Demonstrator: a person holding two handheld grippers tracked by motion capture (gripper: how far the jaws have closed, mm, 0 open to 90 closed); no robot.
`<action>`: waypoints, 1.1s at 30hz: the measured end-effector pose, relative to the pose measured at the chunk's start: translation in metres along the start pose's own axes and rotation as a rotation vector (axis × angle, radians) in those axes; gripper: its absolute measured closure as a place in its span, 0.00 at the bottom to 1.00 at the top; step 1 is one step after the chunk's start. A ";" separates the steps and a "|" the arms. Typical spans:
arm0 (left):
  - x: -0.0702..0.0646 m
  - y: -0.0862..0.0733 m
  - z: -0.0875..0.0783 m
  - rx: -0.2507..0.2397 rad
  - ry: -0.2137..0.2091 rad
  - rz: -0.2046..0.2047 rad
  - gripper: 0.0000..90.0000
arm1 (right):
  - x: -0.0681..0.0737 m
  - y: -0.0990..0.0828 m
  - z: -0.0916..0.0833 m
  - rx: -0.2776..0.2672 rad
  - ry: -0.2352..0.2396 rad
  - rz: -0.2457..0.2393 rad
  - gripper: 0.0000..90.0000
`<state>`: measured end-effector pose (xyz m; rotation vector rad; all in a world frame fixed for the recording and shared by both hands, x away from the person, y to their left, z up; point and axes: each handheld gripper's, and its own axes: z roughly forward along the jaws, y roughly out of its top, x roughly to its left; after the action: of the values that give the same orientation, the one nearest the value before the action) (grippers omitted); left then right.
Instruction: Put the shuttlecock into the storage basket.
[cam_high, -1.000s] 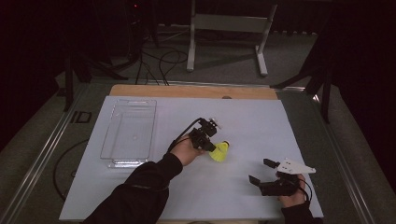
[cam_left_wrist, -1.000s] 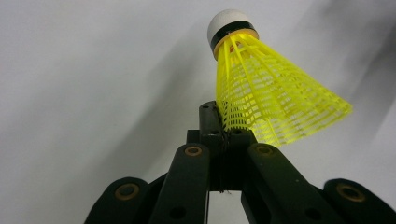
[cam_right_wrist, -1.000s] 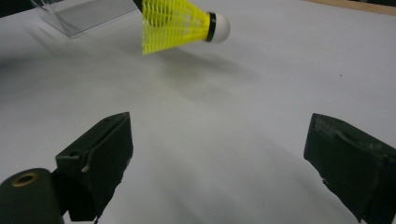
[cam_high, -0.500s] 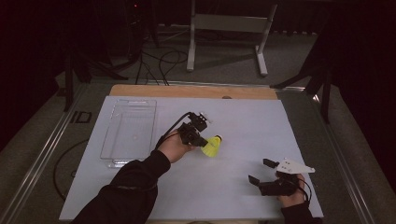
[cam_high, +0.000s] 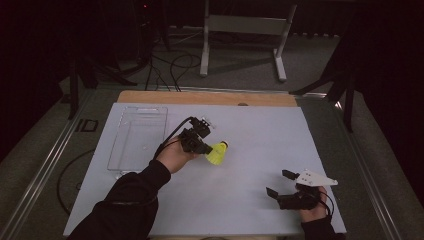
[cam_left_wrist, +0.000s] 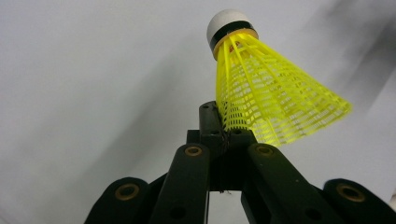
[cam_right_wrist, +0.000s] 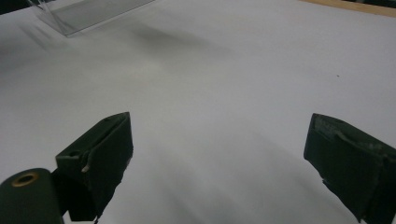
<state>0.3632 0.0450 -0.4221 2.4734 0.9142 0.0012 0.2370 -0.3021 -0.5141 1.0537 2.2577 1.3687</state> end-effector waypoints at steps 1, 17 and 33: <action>0.002 -0.002 -0.003 -0.006 0.000 -0.005 1.00 | 0.000 0.000 0.000 0.001 -0.002 0.002 0.09; 0.022 -0.016 -0.038 -0.063 0.033 -0.039 1.00 | 0.001 0.000 0.001 0.006 0.002 -0.002 0.09; 0.045 -0.032 -0.079 -0.125 0.083 -0.084 1.00 | 0.001 0.000 0.003 0.006 0.006 0.000 0.09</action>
<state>0.3656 0.1293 -0.3749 2.3331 1.0200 0.1296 0.2380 -0.3000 -0.5157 1.0521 2.2678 1.3680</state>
